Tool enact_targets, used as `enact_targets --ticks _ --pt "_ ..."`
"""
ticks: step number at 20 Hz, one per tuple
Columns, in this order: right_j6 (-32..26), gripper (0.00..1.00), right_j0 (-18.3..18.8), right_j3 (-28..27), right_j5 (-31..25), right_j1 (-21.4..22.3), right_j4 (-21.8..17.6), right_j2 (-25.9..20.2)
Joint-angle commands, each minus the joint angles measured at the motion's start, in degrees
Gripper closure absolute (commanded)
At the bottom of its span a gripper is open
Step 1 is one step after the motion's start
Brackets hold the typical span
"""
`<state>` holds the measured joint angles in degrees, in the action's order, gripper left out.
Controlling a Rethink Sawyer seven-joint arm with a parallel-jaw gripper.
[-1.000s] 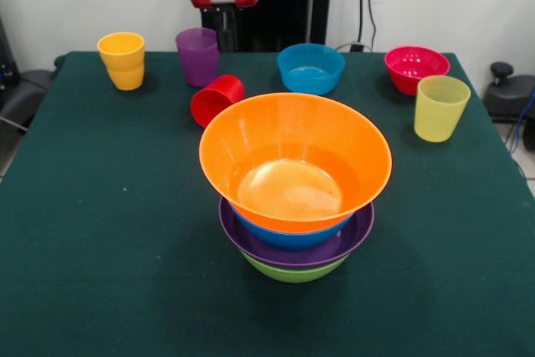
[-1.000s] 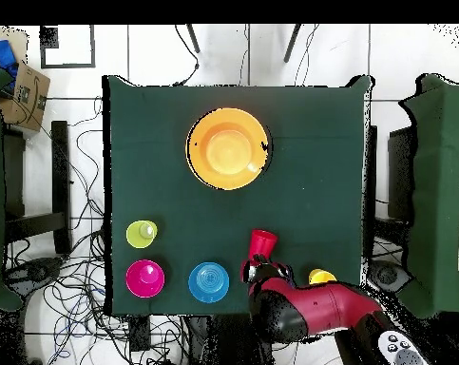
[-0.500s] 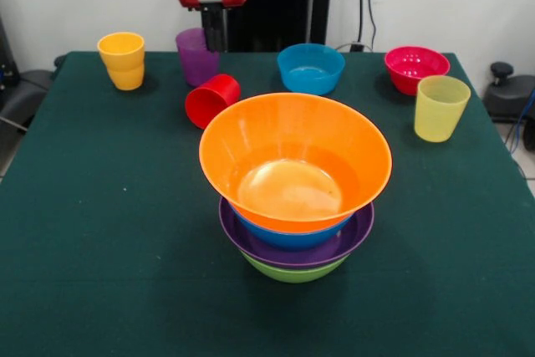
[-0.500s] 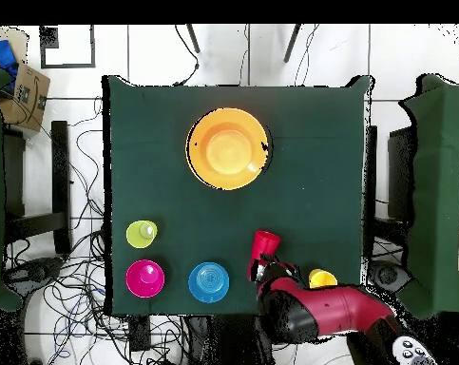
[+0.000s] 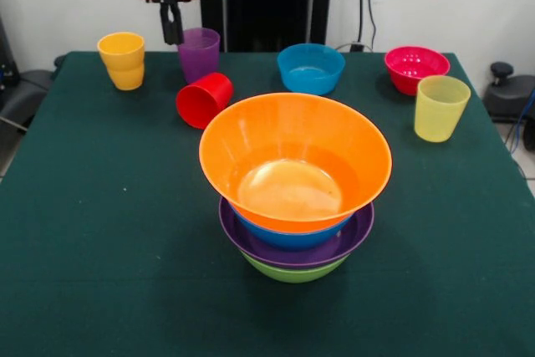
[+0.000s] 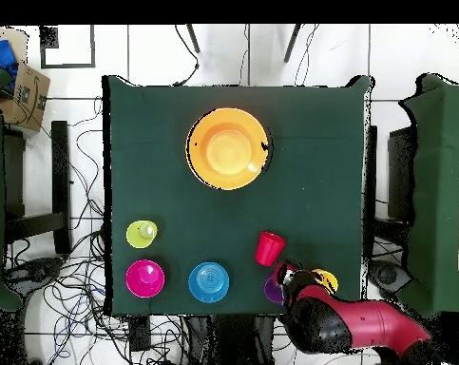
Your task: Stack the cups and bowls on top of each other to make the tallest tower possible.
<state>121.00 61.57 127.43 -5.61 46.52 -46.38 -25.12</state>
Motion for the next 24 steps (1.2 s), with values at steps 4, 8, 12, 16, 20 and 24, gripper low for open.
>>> enact_targets --ticks 4,8,12,16,20,24 --pt "-10.54 1.0 -0.5 -5.17 -8.99 -7.92 -6.92 -6.74" --pt "-8.15 1.0 -2.11 -5.99 -7.9 -9.46 -8.53 -5.56" --pt "-3.64 1.0 -5.53 -4.38 -5.22 -8.33 -9.35 -2.61" --pt "-1.18 1.0 -7.88 -3.35 -3.96 -7.08 -9.32 -0.83" --pt "0.86 1.0 -9.62 0.2 -2.13 -5.1 -9.33 1.8" --pt "-1.19 1.0 -5.85 7.87 -4.02 1.59 -6.13 -0.89"
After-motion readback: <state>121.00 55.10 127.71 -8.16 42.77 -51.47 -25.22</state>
